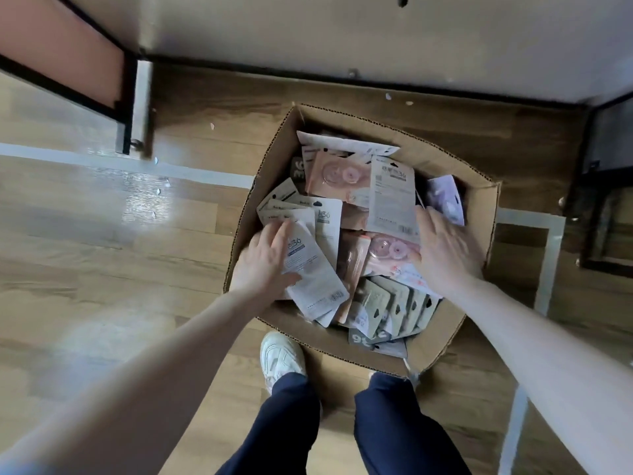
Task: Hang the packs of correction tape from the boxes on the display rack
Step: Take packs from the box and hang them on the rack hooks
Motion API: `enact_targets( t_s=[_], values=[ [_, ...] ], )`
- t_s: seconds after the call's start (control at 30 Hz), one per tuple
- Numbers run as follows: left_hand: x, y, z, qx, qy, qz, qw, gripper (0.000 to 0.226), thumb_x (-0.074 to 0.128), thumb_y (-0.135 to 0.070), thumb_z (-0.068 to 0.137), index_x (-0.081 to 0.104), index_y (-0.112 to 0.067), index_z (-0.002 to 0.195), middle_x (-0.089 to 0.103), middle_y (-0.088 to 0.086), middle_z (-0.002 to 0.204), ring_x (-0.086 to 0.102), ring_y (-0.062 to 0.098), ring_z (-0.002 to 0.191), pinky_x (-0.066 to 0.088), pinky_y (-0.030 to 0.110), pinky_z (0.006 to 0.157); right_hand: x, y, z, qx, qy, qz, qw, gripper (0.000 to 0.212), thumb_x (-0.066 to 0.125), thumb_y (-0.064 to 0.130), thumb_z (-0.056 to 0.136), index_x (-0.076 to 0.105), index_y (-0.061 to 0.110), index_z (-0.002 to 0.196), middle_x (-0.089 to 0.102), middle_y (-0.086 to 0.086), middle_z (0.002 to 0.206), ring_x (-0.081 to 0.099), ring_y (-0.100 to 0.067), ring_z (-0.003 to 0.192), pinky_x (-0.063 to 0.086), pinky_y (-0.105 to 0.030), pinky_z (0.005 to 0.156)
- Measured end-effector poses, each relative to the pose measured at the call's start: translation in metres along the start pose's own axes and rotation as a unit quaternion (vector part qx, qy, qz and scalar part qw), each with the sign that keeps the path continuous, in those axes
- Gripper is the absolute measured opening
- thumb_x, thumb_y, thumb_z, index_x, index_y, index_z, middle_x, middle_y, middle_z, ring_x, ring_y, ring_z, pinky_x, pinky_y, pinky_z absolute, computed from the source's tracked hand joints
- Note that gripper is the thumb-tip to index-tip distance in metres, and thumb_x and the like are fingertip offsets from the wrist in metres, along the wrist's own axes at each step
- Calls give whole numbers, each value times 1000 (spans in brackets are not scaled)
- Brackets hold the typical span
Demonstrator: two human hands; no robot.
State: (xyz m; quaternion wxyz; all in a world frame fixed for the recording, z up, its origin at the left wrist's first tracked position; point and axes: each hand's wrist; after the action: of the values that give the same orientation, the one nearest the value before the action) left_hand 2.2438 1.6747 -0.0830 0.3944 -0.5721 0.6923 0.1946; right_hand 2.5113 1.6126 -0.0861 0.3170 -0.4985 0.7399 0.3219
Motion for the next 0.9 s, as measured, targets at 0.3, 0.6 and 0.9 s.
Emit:
enact_targets(
  t_s=[0.3,0.6,0.9],
  values=[
    [7,-7,18,-14,-44,-54,997,97,81,-36,66,24,-18,143,44,12,123,49,30,107,44,41,89,7,8,26,-68,-26,29,997,59,52,22,92,25,14,144,32,-7,146,40,-29,128,42,-39,95],
    [-30,-1,-24,4,24,-139,990,61,64,-25,86,32,-34,138,60,3,109,57,20,87,48,32,72,-48,-4,-3,39,-149,155,976,33,38,26,100,61,7,113,60,-13,109,56,-30,89,43,-36,67],
    [-111,-13,-73,4,-3,-161,987,16,60,-17,88,69,-18,101,62,3,99,59,20,85,35,21,68,-120,9,-65,121,-156,213,957,29,41,24,98,60,2,98,64,-13,92,56,-30,79,48,-40,64]
  ],
)
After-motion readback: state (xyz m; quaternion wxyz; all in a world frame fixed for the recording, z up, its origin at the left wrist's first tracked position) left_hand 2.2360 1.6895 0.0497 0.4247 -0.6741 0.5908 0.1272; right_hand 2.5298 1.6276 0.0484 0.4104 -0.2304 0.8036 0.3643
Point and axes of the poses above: each hand's wrist, its own z-axis towards the middle knuckle, its own x-axis out of the palm, y = z × x
